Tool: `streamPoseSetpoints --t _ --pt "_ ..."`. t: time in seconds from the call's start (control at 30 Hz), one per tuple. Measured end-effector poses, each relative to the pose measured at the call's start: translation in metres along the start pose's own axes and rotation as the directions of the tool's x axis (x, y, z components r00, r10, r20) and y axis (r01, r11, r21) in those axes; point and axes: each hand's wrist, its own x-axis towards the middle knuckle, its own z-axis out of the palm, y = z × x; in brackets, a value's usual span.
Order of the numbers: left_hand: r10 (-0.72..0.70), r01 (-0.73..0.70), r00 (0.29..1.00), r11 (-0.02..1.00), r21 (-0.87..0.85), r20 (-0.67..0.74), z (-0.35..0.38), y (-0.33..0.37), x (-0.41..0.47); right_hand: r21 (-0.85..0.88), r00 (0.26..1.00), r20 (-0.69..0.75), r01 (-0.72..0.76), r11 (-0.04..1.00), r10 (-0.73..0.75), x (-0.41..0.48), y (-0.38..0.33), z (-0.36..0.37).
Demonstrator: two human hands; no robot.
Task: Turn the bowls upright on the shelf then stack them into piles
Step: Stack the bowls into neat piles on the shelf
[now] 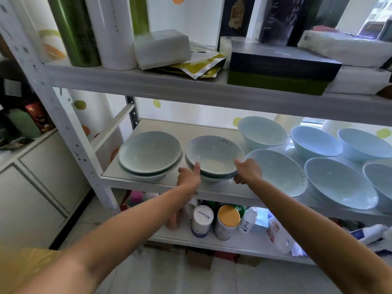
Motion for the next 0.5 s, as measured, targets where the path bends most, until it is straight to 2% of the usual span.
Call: streamPoseSetpoints --t 0.03,0.1,0.2,0.27,0.37,0.5 --pt "-0.076 0.087 0.994 0.986 -0.146 0.078 0.003 0.003 0.000 0.091 0.998 0.036 -0.056 0.994 0.053 0.003 -0.002 0.001" --pt "-0.092 0.154 0.978 0.925 -0.348 0.187 0.007 0.011 -0.001 0.249 0.978 0.136 -0.191 0.950 0.161 0.005 -0.004 0.002" --pt "-0.082 0.171 0.979 0.827 -0.536 0.186 0.012 0.018 0.000 0.341 0.959 0.220 -0.249 0.906 0.180 0.003 -0.005 0.009" --pt "-0.091 0.153 0.987 0.794 -0.589 0.135 0.015 0.022 -0.001 0.410 0.962 0.213 -0.248 0.878 0.172 0.004 -0.004 0.012" --pt "-0.058 0.085 0.996 0.810 -0.581 0.065 0.018 0.029 -0.005 0.451 0.973 0.182 -0.209 0.868 0.140 0.009 -0.004 0.012" --pt "-0.020 0.043 0.999 0.818 -0.573 0.046 0.015 0.041 -0.006 0.473 0.983 0.141 -0.172 0.864 0.118 0.013 -0.010 0.004"
